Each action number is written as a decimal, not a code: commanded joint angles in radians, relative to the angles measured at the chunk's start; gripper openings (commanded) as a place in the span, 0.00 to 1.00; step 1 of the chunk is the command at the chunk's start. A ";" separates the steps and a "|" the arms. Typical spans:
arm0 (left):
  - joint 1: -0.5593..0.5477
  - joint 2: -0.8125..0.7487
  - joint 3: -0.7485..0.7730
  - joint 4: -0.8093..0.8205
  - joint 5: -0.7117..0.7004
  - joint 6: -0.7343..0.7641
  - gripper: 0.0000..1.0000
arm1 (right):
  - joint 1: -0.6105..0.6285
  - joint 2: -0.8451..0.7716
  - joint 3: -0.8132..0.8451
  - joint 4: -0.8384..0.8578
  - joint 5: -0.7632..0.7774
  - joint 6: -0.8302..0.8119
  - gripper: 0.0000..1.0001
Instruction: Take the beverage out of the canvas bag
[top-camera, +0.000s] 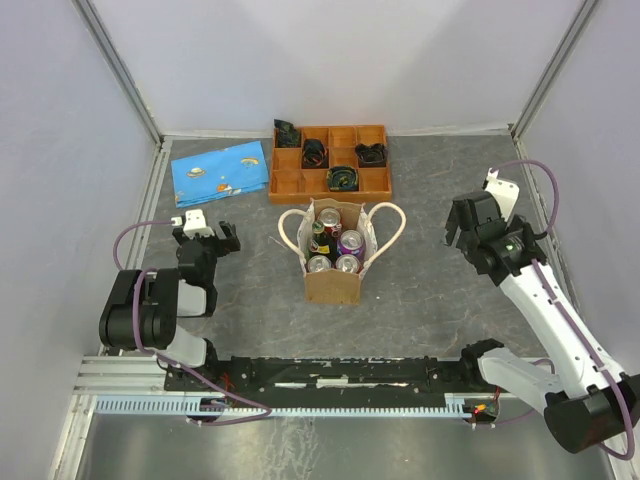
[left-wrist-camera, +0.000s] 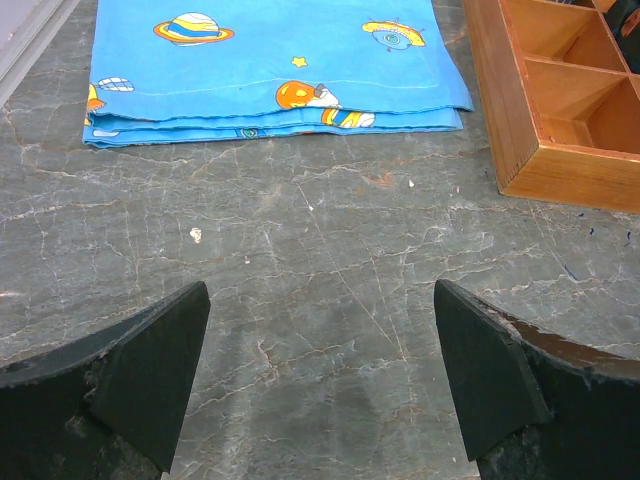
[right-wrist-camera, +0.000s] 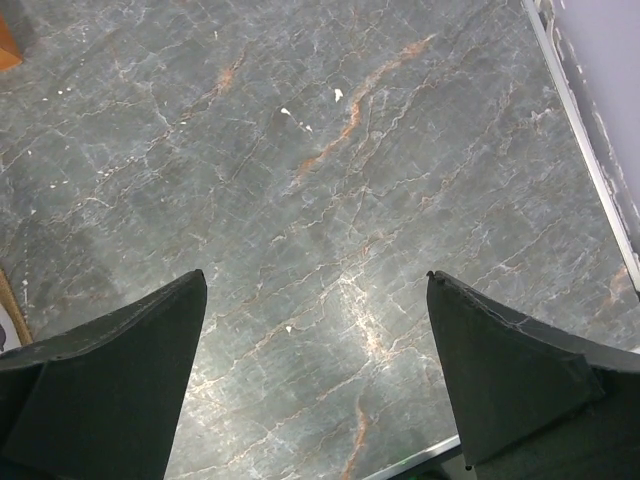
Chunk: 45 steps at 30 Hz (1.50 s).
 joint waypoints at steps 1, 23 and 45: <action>-0.004 0.005 0.020 0.031 0.002 0.061 0.99 | 0.005 -0.011 0.086 -0.027 0.006 -0.028 0.99; -0.004 0.005 0.020 0.031 0.003 0.061 0.99 | 0.011 -0.129 0.202 0.154 -0.167 -0.155 0.99; -0.005 0.006 0.020 0.031 0.002 0.061 0.99 | 0.388 0.130 0.509 0.117 -0.173 -0.425 0.96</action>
